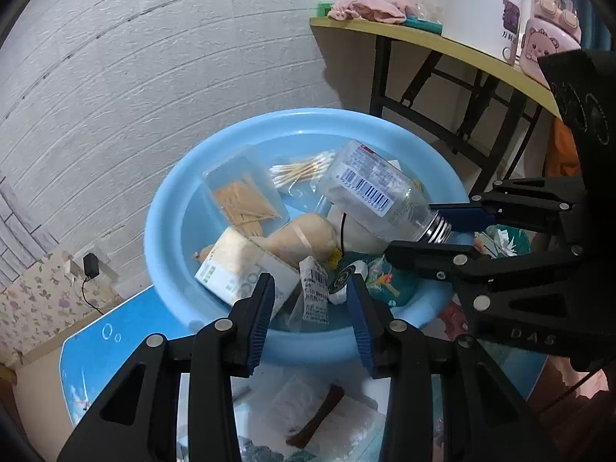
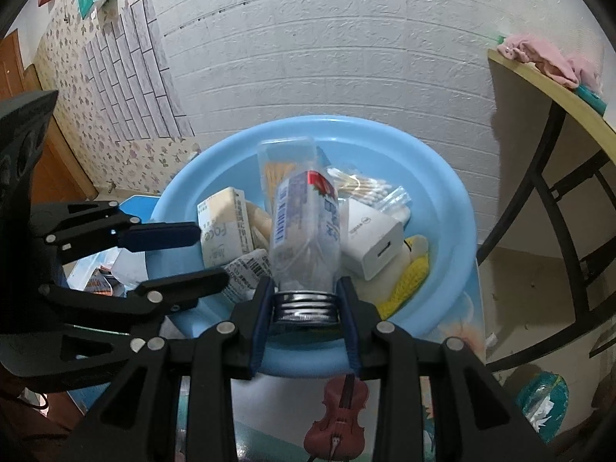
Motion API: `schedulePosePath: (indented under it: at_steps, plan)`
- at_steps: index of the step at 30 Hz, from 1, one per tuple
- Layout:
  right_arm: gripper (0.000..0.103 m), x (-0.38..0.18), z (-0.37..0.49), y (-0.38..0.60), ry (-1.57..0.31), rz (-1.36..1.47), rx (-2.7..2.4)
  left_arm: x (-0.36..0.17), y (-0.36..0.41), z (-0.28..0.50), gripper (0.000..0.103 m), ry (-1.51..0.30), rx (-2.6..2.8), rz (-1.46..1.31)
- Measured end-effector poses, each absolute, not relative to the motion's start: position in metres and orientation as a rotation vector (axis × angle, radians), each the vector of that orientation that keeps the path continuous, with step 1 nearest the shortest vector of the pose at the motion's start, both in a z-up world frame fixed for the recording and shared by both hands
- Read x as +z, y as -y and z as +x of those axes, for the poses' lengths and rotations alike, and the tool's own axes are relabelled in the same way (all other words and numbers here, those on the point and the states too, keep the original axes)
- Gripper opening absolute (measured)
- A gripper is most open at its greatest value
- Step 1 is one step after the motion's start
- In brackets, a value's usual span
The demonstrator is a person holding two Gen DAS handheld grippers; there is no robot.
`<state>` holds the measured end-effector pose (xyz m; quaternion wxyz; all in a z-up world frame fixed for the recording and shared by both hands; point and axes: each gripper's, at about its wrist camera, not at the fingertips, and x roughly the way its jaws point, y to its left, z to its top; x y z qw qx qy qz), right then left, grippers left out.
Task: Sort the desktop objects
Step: 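Carry the bottle and disc over the basin and open both tools, then withdraw both open tools from the basin toward the table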
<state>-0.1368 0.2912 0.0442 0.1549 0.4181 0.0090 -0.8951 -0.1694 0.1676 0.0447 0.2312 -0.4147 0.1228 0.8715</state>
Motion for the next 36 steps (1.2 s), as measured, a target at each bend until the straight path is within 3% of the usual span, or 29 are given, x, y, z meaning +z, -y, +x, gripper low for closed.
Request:
schedulePosePath:
  at_steps: [4,14,16,18,23,28,36]
  plan:
    - [0.039,0.048,-0.130,-0.291,-0.036,1.198,-2.574,0.050,-0.158,-0.161,0.039,-0.319,2.416,-1.128]
    - [0.039,0.060,-0.105,-0.286,-0.026,1.187,-2.598,0.060,-0.121,-0.127,0.044,-0.266,2.484,-1.114]
    - [0.039,0.062,-0.097,-0.284,-0.023,1.188,-2.607,0.060,-0.111,-0.119,0.059,-0.240,2.499,-1.115]
    - [0.039,0.063,-0.090,-0.283,-0.013,1.190,-2.617,0.059,-0.101,-0.113,0.067,-0.210,2.510,-1.112]
    - [0.039,0.063,-0.075,-0.280,-0.008,1.208,-2.628,0.057,-0.077,-0.098,0.074,-0.160,2.540,-1.120]
    - [0.039,0.056,-0.065,-0.274,0.026,1.248,-2.618,0.053,-0.051,-0.085,0.094,-0.113,2.568,-1.126]
    - [0.039,0.035,-0.060,-0.261,0.073,1.347,-2.566,0.030,-0.011,-0.077,0.097,-0.069,2.615,-1.223]
